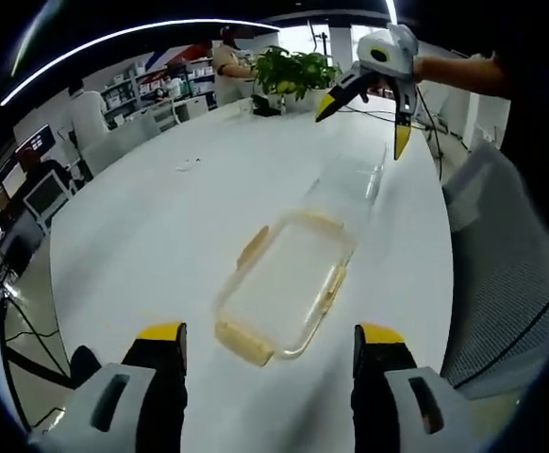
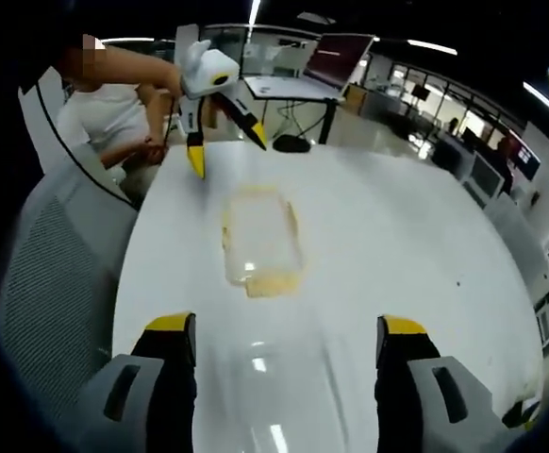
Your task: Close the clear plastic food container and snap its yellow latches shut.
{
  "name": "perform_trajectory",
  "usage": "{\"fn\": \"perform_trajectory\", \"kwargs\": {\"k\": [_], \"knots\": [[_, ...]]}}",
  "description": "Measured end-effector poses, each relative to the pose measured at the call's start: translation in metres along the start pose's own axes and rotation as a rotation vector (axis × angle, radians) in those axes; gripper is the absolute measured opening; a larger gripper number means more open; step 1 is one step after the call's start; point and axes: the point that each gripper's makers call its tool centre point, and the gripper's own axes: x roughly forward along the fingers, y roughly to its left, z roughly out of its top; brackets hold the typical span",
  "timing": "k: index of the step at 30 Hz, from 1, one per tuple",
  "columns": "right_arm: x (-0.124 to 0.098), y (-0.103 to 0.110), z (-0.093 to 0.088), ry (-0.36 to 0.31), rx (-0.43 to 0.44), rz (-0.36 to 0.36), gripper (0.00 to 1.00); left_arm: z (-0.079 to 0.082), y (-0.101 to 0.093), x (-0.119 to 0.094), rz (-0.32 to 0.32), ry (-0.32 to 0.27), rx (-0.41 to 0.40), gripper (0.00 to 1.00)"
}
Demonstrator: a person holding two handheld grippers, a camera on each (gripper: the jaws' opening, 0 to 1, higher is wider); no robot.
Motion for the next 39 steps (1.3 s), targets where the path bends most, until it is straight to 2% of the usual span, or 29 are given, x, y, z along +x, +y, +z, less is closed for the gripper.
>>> {"fn": "perform_trajectory", "kwargs": {"k": [7, 18, 25, 30, 39], "knots": [[0.017, -0.004, 0.001, 0.023, -0.018, 0.030, 0.71, -0.006, 0.008, 0.008, -0.026, 0.034, 0.021, 0.62], [0.045, 0.003, 0.000, 0.046, -0.034, 0.101, 0.61, -0.013, 0.016, 0.022, -0.088, 0.098, 0.119, 0.53], [0.063, 0.007, -0.001, 0.065, -0.052, 0.130, 0.57, -0.024, 0.016, 0.030, -0.147, 0.164, 0.210, 0.49], [0.075, 0.011, -0.004, 0.085, -0.064, 0.154, 0.54, -0.032, 0.015, 0.035, -0.175, 0.198, 0.245, 0.46], [0.095, 0.016, -0.008, 0.118, -0.089, 0.190, 0.47, -0.037, 0.014, 0.042, -0.219, 0.230, 0.310, 0.41]]}}
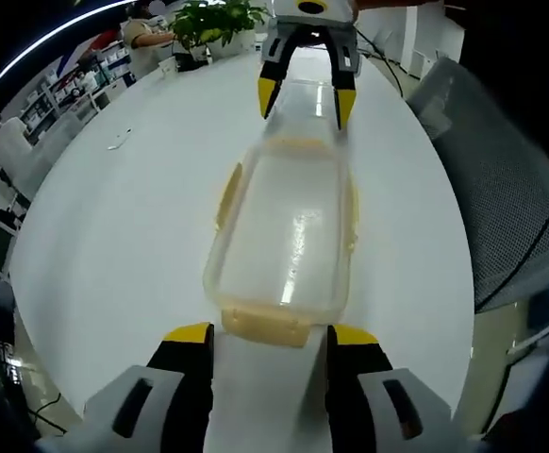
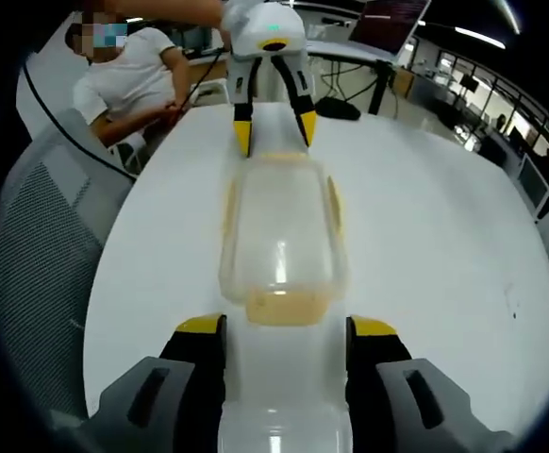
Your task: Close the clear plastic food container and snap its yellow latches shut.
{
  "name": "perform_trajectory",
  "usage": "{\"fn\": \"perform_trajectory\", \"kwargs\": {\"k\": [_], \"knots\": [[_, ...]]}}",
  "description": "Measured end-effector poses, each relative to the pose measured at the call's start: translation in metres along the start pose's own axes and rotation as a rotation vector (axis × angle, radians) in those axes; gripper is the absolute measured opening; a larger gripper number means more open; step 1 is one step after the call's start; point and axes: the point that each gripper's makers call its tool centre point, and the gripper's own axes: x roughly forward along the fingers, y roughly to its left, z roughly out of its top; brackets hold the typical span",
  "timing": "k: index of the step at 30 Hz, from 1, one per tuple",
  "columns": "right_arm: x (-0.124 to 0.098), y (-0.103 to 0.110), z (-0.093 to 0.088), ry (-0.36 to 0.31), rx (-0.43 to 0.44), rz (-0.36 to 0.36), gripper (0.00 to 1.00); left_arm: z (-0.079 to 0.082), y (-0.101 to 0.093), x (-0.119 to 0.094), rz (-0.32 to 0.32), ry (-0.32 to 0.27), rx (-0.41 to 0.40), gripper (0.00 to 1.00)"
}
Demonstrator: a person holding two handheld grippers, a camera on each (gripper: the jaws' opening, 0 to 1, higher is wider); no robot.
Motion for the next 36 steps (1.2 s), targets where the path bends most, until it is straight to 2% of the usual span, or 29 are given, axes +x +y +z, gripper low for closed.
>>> {"fn": "perform_trajectory", "kwargs": {"k": [7, 10, 14, 17, 18, 19, 28, 36], "knots": [[0.013, -0.002, 0.005, 0.016, 0.002, 0.027, 0.43, -0.004, 0.001, 0.007, -0.034, 0.026, 0.032, 0.37], [0.017, -0.005, 0.006, 0.036, -0.021, 0.025, 0.41, -0.001, 0.000, 0.008, -0.045, 0.017, 0.025, 0.37], [0.023, -0.004, 0.000, 0.081, -0.027, 0.052, 0.41, 0.002, -0.003, 0.007, -0.071, 0.012, 0.023, 0.36], [0.027, 0.000, -0.007, 0.116, -0.015, 0.079, 0.39, 0.004, -0.008, 0.009, -0.117, 0.016, 0.009, 0.34], [0.028, -0.002, -0.002, 0.096, -0.065, 0.070, 0.39, 0.005, -0.008, 0.009, -0.117, 0.016, 0.033, 0.34], [0.027, 0.000, -0.006, 0.123, -0.057, 0.078, 0.39, 0.006, -0.010, 0.009, -0.129, 0.021, 0.056, 0.34], [0.026, 0.000, -0.003, 0.119, -0.044, 0.069, 0.36, 0.007, -0.009, 0.010, -0.130, 0.039, 0.060, 0.33], [0.023, 0.002, -0.004, 0.129, -0.052, 0.078, 0.36, -0.002, -0.002, 0.015, -0.135, 0.047, 0.067, 0.32]]}}
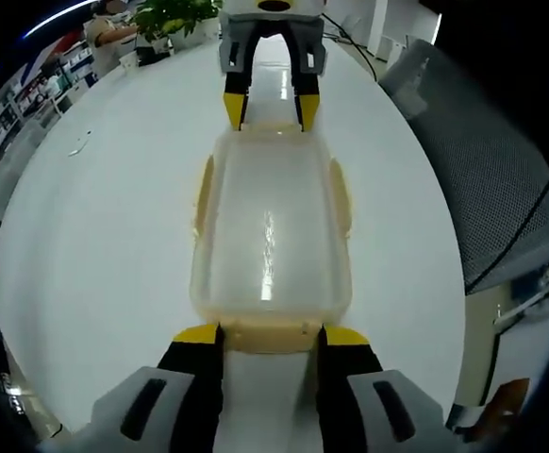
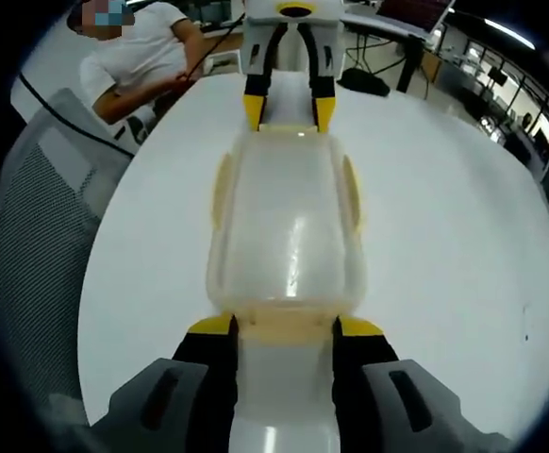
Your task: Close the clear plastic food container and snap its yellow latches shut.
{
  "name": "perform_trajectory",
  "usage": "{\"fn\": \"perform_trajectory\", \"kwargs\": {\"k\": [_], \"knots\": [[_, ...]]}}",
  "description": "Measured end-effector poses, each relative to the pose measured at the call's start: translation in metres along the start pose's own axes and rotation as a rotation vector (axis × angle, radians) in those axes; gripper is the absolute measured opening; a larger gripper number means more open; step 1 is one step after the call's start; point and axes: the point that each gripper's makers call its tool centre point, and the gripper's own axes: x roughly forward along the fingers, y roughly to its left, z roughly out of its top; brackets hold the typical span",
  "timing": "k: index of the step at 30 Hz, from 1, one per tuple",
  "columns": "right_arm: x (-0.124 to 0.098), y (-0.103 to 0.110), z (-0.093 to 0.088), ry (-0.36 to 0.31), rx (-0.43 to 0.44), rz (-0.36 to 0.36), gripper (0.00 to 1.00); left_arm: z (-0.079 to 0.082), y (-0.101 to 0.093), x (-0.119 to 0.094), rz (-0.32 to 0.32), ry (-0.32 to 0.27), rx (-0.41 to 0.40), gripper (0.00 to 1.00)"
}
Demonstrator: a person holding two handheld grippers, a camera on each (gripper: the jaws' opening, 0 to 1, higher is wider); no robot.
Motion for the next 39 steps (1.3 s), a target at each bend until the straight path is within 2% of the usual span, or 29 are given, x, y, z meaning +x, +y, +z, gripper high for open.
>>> {"fn": "perform_trajectory", "kwargs": {"k": [11, 22, 30, 39], "knots": [[-0.016, 0.002, 0.008, -0.013, -0.025, -0.003, 0.35, 0.001, 0.000, -0.009, 0.015, 0.010, 0.000, 0.32], [-0.044, 0.009, 0.012, -0.013, -0.038, -0.002, 0.35, 0.018, -0.010, -0.028, 0.035, -0.008, 0.002, 0.32], [-0.068, 0.017, 0.009, -0.008, -0.052, -0.008, 0.35, 0.040, -0.020, -0.043, 0.040, -0.029, 0.003, 0.32], [-0.096, 0.019, 0.000, -0.015, -0.053, -0.034, 0.35, 0.069, -0.022, -0.054, 0.061, -0.050, 0.024, 0.32]]}}
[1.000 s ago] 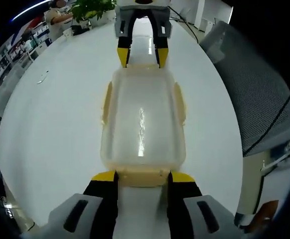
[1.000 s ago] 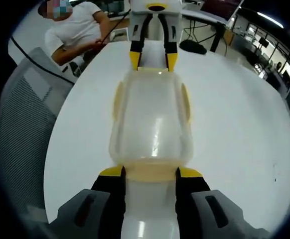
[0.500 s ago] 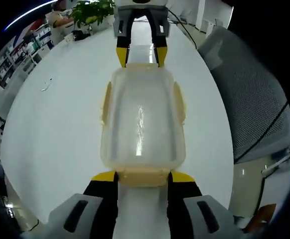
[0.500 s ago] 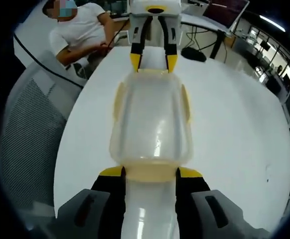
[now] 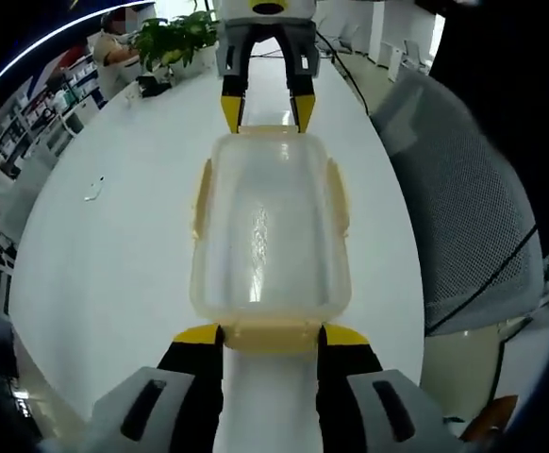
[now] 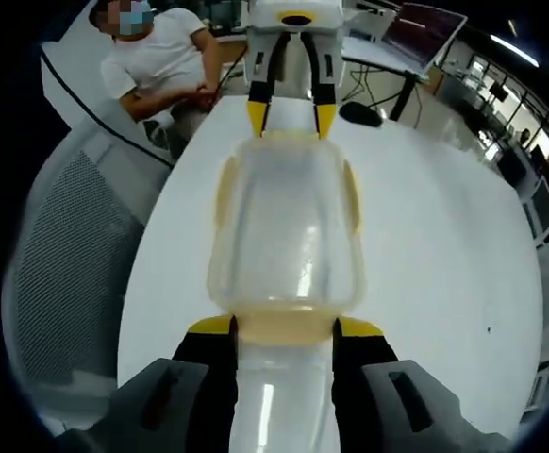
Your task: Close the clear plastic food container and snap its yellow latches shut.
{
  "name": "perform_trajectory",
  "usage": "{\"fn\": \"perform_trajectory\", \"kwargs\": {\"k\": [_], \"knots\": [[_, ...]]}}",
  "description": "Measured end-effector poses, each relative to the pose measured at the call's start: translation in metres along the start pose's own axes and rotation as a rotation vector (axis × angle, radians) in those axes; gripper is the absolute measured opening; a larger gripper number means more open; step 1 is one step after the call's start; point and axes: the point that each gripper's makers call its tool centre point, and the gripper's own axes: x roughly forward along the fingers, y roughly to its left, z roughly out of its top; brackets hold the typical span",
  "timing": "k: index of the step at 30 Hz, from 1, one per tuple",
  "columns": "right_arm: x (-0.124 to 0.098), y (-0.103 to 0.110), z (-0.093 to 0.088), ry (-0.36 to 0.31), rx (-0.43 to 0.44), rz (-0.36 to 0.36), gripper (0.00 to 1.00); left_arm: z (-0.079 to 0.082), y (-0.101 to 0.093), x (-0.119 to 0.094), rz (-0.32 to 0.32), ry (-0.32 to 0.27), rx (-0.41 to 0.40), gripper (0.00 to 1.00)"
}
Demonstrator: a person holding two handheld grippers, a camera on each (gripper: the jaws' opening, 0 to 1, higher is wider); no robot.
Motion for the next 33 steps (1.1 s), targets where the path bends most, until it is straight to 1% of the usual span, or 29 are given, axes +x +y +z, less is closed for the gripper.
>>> {"fn": "perform_trajectory", "kwargs": {"k": [9, 12, 15, 23, 33], "knots": [[-0.024, 0.006, -0.019, 0.008, -0.003, -0.007, 0.35, 0.031, -0.006, 0.000, -0.013, -0.016, -0.010, 0.32], [-0.033, 0.008, -0.025, 0.005, -0.006, -0.010, 0.35, 0.041, -0.007, 0.001, -0.016, -0.029, -0.017, 0.32], [-0.041, 0.010, -0.034, 0.007, -0.002, -0.010, 0.35, 0.055, -0.009, 0.001, -0.011, -0.045, -0.010, 0.32], [-0.057, 0.013, -0.054, 0.017, 0.009, -0.018, 0.36, 0.079, -0.008, 0.010, -0.013, -0.055, -0.009, 0.32], [-0.072, 0.019, -0.085, 0.034, 0.029, -0.026, 0.36, 0.112, -0.010, 0.021, -0.018, -0.065, 0.006, 0.32]]}}
